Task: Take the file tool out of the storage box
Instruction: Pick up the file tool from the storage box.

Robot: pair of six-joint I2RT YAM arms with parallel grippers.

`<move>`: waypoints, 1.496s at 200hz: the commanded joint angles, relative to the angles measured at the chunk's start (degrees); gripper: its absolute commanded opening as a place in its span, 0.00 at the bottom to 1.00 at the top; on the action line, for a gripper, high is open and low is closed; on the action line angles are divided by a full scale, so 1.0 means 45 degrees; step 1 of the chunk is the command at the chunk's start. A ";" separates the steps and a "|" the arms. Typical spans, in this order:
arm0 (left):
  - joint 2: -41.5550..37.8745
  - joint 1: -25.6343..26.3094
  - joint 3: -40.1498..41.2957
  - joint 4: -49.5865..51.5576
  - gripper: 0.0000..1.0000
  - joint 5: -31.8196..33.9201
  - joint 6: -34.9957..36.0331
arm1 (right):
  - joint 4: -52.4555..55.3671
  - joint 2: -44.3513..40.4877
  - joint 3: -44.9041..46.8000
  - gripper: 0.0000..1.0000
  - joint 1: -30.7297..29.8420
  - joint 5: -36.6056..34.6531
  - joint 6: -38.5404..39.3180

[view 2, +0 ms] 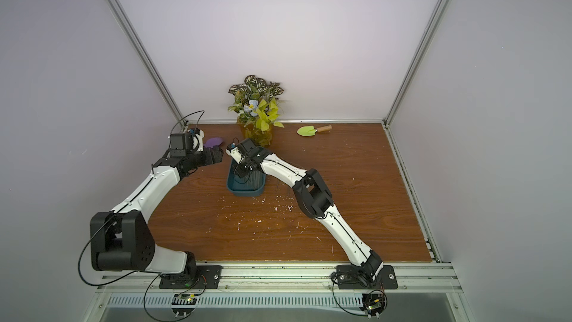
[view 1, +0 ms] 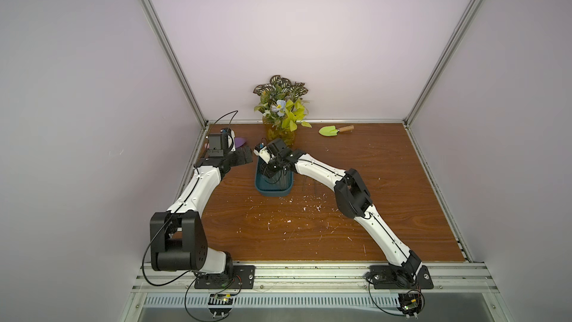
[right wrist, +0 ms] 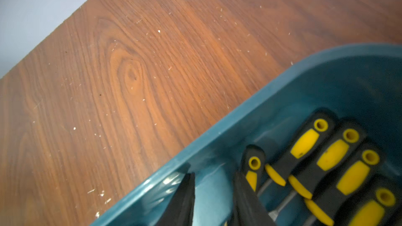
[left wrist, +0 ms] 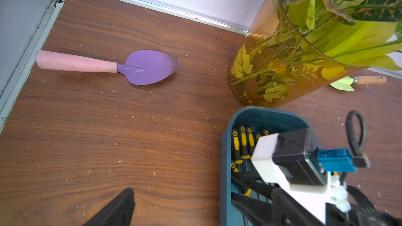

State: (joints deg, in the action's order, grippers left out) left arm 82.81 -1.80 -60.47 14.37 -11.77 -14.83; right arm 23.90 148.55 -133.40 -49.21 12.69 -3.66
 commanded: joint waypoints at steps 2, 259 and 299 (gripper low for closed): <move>0.0017 -0.0086 -0.0118 0.0183 1.00 -0.0176 0.0038 | 0.0631 0.0010 -0.0433 0.32 -0.0104 -0.0519 0.0325; 0.0129 -0.0088 -0.0137 0.0146 1.00 -0.0295 0.0122 | 0.0813 0.0352 -0.0655 0.16 -0.0261 -0.1754 -0.0695; 0.0095 -0.0082 -0.0040 0.0034 1.00 -0.0195 0.0150 | -0.0842 -0.0698 -0.0759 0.09 -0.0245 -0.1388 -0.1884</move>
State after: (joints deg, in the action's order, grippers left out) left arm 82.98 -1.83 -60.47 14.39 -12.78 -14.76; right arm 25.89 150.04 -134.19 -50.13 4.84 -8.03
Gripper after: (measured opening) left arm 0.997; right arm 0.178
